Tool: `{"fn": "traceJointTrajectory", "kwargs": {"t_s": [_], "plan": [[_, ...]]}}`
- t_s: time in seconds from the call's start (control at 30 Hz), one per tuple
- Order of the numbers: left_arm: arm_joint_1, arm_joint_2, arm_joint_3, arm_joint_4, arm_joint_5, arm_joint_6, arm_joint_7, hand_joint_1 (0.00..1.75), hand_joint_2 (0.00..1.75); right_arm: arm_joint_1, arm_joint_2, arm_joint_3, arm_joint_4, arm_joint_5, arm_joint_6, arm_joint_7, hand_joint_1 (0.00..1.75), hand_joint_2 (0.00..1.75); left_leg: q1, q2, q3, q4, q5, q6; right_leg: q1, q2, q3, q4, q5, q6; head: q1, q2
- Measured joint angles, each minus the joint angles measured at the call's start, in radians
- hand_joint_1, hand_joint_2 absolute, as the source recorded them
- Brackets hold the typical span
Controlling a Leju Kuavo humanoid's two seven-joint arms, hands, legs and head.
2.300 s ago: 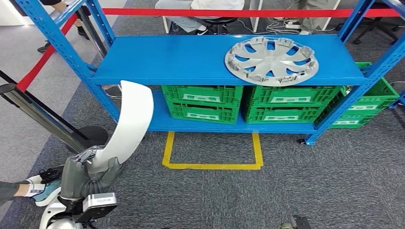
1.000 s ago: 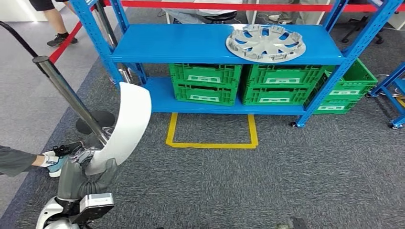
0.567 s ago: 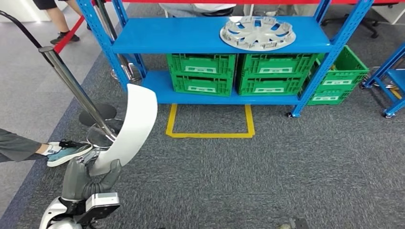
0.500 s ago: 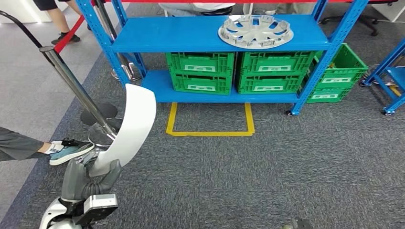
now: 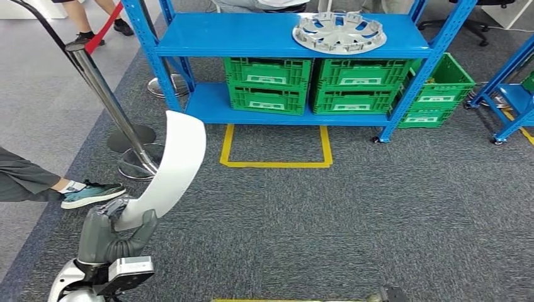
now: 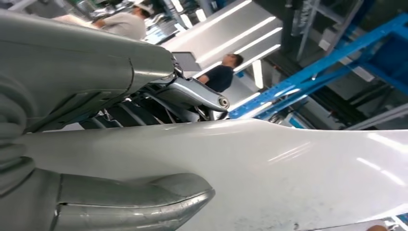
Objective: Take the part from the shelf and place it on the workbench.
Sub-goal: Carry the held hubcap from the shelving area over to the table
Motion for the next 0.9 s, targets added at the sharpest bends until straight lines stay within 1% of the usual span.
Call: {"fn": "traceJointTrajectory", "kwargs": {"t_s": [0.07,0.1,0.13,0.17,0.2,0.23,0.27,0.3,0.33,0.37,0.4,0.43,0.47,0.5,0.53,0.57,0.6,0.63,0.67,0.7,0.73,0.77,0.8,0.83,0.87,0.9], "plan": [[0.0,0.0,0.001,0.002,0.005,-0.002,-0.003,1.75,1.75,0.0,0.0,0.0,0.0,0.001,0.0,-0.002,0.0,0.0,-0.004,0.006,-0.019,0.002,0.015,0.006,0.0,0.0,-0.049,0.134,-0.082,0.005,0.003,0.0],[0.0,0.0,0.001,0.003,0.008,-0.003,-0.005,1.75,1.75,0.001,0.0,0.0,0.0,0.002,0.0,-0.003,0.0,0.0,-0.006,0.009,-0.029,0.003,0.021,0.007,0.0,0.0,-0.062,0.188,-0.107,0.006,0.003,0.0],[0.0,0.0,0.001,0.004,0.01,-0.005,-0.007,1.75,1.75,0.003,0.0,0.0,0.0,0.002,-0.001,-0.004,0.0,0.0,-0.007,0.011,-0.038,0.006,0.027,0.007,0.0,0.0,-0.059,0.209,-0.114,0.007,0.003,0.0],[-0.001,0.0,0.001,0.006,0.012,-0.007,-0.008,1.75,1.75,0.004,0.0,0.0,0.0,0.002,-0.002,-0.005,0.0,0.0,-0.008,0.013,-0.047,0.01,0.031,0.006,0.001,0.0,-0.034,0.19,-0.104,0.007,0.003,0.0],[-0.003,0.0,0.001,0.007,0.013,-0.009,-0.009,1.75,1.75,0.005,-0.001,-0.001,0.0,0.002,-0.004,-0.006,0.0,0.0,-0.008,0.014,-0.053,0.016,0.034,0.004,0.001,-0.002,0.009,0.133,-0.081,0.005,0.003,0.0],[-0.004,0.0,0.0,0.008,0.013,-0.012,-0.01,1.75,1.75,0.006,-0.001,-0.001,0.0,0.001,-0.006,-0.006,0.0,0.0,-0.008,0.016,-0.059,0.022,0.035,0.003,0.002,-0.007,0.058,0.06,-0.061,0.002,0.003,0.0],[-0.007,0.0,-0.001,0.009,0.012,-0.016,-0.01,1.75,1.75,0.006,-0.002,-0.002,0.0,0.001,-0.007,-0.007,0.0,0.0,-0.01,0.018,-0.065,0.03,0.034,0.0,0.003,-0.013,0.1,-0.007,-0.049,-0.002,0.003,0.0],[-0.009,-0.001,-0.003,0.009,0.008,-0.021,-0.011,1.75,1.75,0.005,-0.002,-0.003,0.0,0.0,-0.008,-0.009,0.0,0.0,-0.012,0.02,-0.071,0.037,0.034,-0.004,0.005,-0.019,0.128,-0.051,-0.044,-0.007,0.002,0.0],[-0.012,-0.001,-0.006,0.009,0.003,-0.026,-0.012,1.75,1.75,0.005,-0.003,-0.004,0.0,0.0,-0.009,-0.01,0.0,0.0,-0.014,0.023,-0.076,0.042,0.035,-0.009,0.007,-0.021,0.137,-0.071,-0.046,-0.013,0.002,0.0],[-0.014,-0.002,-0.008,0.009,-0.003,-0.03,-0.012,1.75,1.75,0.007,-0.003,-0.005,0.0,-0.001,-0.01,-0.012,0.0,0.0,-0.015,0.026,-0.079,0.045,0.036,-0.014,0.009,-0.02,0.137,-0.074,-0.045,-0.019,0.002,0.0],[-0.017,-0.002,-0.011,0.01,-0.009,-0.034,-0.012,1.75,1.75,0.008,-0.003,-0.005,0.0,-0.001,-0.01,-0.013,0.0,0.0,-0.015,0.028,-0.081,0.046,0.038,-0.019,0.007,-0.018,0.136,-0.074,-0.04,-0.025,0.002,0.0],[-0.019,-0.003,-0.013,0.01,-0.013,-0.038,-0.011,1.75,1.75,0.01,-0.003,-0.006,0.0,-0.002,-0.011,-0.014,0.0,0.0,-0.014,0.027,-0.084,0.05,0.034,-0.024,0.005,-0.015,0.134,-0.076,-0.036,-0.032,0.002,0.0],[-0.022,-0.003,-0.014,0.01,-0.016,-0.04,-0.011,1.75,1.75,0.01,-0.003,-0.006,0.0,-0.004,-0.011,-0.015,0.0,0.0,-0.013,0.022,-0.092,0.068,0.018,-0.031,0.002,-0.013,0.133,-0.078,-0.03,-0.038,0.0,0.0],[-0.025,-0.003,-0.015,0.01,-0.018,-0.043,-0.011,1.75,1.75,0.009,-0.003,-0.008,0.0,-0.005,-0.01,-0.017,0.0,0.0,-0.01,0.016,-0.107,0.105,-0.01,-0.038,-0.001,-0.011,0.13,-0.08,-0.025,-0.044,-0.001,0.0],[-0.028,-0.003,-0.015,0.011,-0.019,-0.045,-0.011,1.75,1.75,0.008,-0.003,-0.009,0.0,-0.007,-0.01,-0.018,0.0,0.0,-0.005,0.009,-0.131,0.163,-0.046,-0.045,-0.001,-0.008,0.126,-0.08,-0.022,-0.047,-0.003,0.0],[-0.031,-0.003,-0.016,0.012,-0.019,-0.047,-0.011,1.75,1.75,0.008,-0.004,-0.011,0.0,-0.008,-0.01,-0.02,0.0,0.0,-0.001,0.006,-0.16,0.233,-0.083,-0.051,-0.001,-0.005,0.121,-0.08,-0.019,-0.049,-0.004,0.0],[-0.033,-0.003,-0.016,0.014,-0.019,-0.05,-0.011,1.75,1.75,0.008,-0.004,-0.012,0.0,-0.009,-0.01,-0.02,0.0,0.0,0.003,0.005,-0.185,0.292,-0.107,-0.055,0.0,-0.002,0.117,-0.079,-0.016,-0.048,-0.004,0.0],[-0.034,-0.003,-0.016,0.016,-0.019,-0.052,-0.011,1.75,1.75,0.008,-0.004,-0.013,0.0,-0.009,-0.01,-0.021,0.0,0.0,0.007,0.005,-0.198,0.327,-0.113,-0.058,0.0,0.001,0.113,-0.078,-0.014,-0.047,-0.004,0.0],[-0.035,-0.003,-0.016,0.017,-0.019,-0.054,-0.011,1.75,1.75,0.009,-0.004,-0.014,0.0,-0.01,-0.01,-0.021,0.0,0.0,0.009,0.005,-0.192,0.321,-0.098,-0.058,0.0,0.006,0.11,-0.077,-0.012,-0.045,-0.004,0.0],[-0.036,-0.003,-0.017,0.018,-0.02,-0.056,-0.011,1.75,1.75,0.009,-0.004,-0.014,0.0,-0.011,-0.01,-0.023,0.0,0.0,0.012,0.004,-0.168,0.276,-0.066,-0.058,0.0,0.01,0.109,-0.076,-0.011,-0.043,-0.004,0.0],[-0.039,-0.003,-0.017,0.019,-0.022,-0.059,-0.011,1.75,1.75,0.009,-0.004,-0.015,0.0,-0.013,-0.009,-0.026,0.0,0.0,0.013,-0.001,-0.134,0.208,-0.027,-0.056,-0.001,0.014,0.108,-0.075,-0.009,-0.041,-0.004,0.0],[-0.042,-0.004,-0.018,0.019,-0.024,-0.064,-0.011,1.75,1.75,0.009,-0.003,-0.015,0.0,-0.015,-0.008,-0.031,0.0,0.0,0.014,-0.008,-0.101,0.143,0.0,-0.053,0.0,0.018,0.106,-0.075,-0.007,-0.037,-0.004,0.0],[-0.046,-0.004,-0.019,0.019,-0.027,-0.067,-0.011,1.75,1.75,0.008,-0.003,-0.017,0.0,-0.017,-0.007,-0.038,0.0,0.0,0.014,-0.016,-0.077,0.09,0.015,-0.049,0.001,0.022,0.101,-0.073,-0.005,-0.033,-0.004,0.0],[-0.048,-0.006,-0.021,0.019,-0.029,-0.072,-0.011,1.75,1.75,0.007,-0.003,-0.019,-0.001,-0.018,-0.006,-0.044,0.0,0.0,0.013,-0.021,-0.068,0.063,0.019,-0.044,0.001,0.025,0.096,-0.071,-0.002,-0.027,-0.003,0.0],[-0.05,-0.007,-0.022,0.02,-0.031,-0.075,-0.011,1.75,1.75,0.008,-0.003,-0.022,-0.001,-0.019,-0.006,-0.048,0.0,0.0,0.011,-0.023,-0.068,0.055,0.015,-0.04,0.002,0.027,0.09,-0.07,0.002,-0.02,-0.003,0.0],[-0.051,-0.009,-0.023,0.02,-0.034,-0.077,-0.011,1.75,1.75,0.01,-0.003,-0.025,-0.001,-0.021,-0.006,-0.052,0.0,0.0,0.01,-0.021,-0.071,0.05,0.018,-0.034,0.002,0.03,0.085,-0.069,0.005,-0.013,-0.002,0.0]]}}
